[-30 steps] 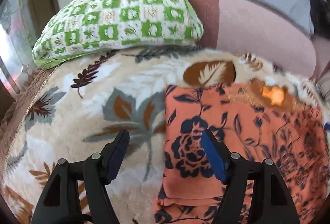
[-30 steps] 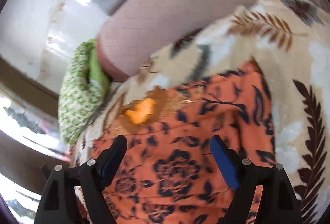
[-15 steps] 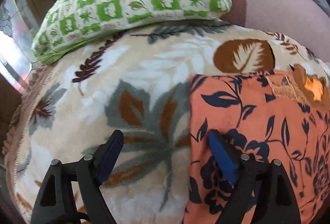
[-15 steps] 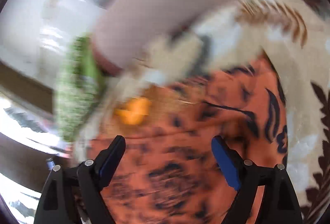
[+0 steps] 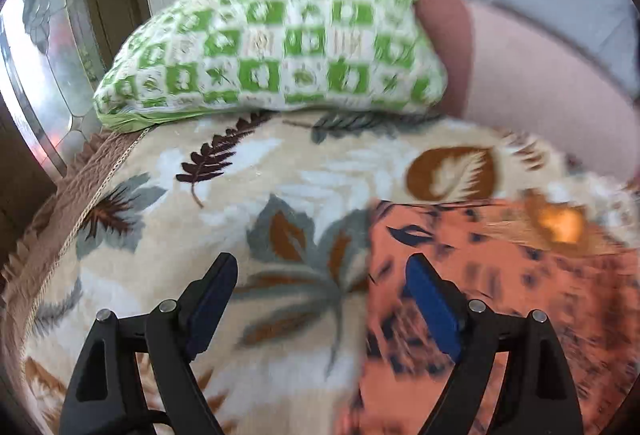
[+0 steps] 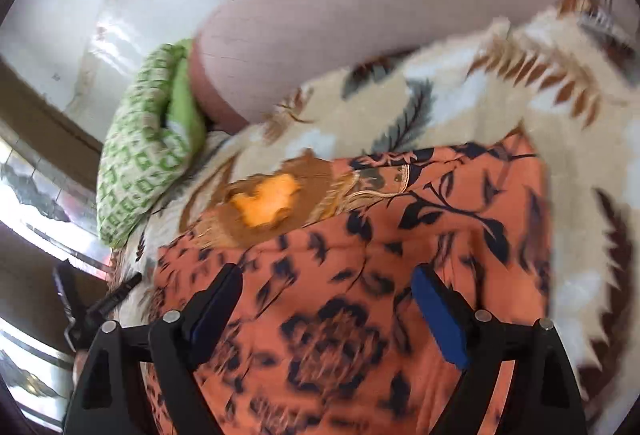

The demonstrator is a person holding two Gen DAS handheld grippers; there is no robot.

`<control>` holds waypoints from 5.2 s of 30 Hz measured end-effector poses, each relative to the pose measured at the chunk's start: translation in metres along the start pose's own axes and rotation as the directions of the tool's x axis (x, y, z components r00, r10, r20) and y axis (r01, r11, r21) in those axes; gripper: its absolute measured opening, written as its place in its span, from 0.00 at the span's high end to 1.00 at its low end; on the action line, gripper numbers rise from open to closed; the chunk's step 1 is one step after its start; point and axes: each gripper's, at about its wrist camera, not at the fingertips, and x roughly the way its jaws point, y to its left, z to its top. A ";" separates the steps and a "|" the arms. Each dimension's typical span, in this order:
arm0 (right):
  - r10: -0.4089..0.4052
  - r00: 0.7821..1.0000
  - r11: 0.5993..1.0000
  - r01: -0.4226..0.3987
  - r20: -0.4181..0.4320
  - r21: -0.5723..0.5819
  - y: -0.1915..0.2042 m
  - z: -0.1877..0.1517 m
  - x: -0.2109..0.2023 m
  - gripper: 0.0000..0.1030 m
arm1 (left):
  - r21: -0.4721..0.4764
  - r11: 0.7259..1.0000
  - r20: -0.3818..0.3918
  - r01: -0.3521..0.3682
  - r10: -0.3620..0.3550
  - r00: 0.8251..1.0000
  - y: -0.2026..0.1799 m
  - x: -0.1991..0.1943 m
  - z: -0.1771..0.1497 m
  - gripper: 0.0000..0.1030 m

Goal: Fold small clothes

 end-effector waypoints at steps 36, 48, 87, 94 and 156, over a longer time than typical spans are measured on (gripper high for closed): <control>-0.158 0.975 0.959 0.190 -0.159 0.209 -0.099 -0.268 -0.214 0.57 | -0.134 0.958 -0.204 0.252 -0.276 0.939 0.063 -0.161 -0.266 0.11; -0.138 0.960 0.949 0.198 -0.242 0.246 -0.113 -0.270 -0.199 0.84 | -0.152 0.952 -0.304 0.266 -0.301 0.904 0.069 -0.149 -0.277 0.93; -0.054 0.984 0.936 0.109 -0.169 0.336 -0.118 -0.272 -0.214 0.92 | -0.179 0.949 -0.253 0.260 -0.300 0.920 0.072 -0.165 -0.265 0.93; 0.005 0.996 0.935 0.025 -0.086 0.352 -0.112 -0.247 -0.230 0.92 | -0.214 0.924 -0.175 0.315 -0.354 0.919 0.072 -0.178 -0.234 0.93; -0.124 0.958 0.972 0.170 -0.257 0.165 -0.101 -0.138 -0.131 0.30 | -0.092 0.982 -0.283 0.166 -0.185 0.941 0.059 -0.119 -0.181 0.64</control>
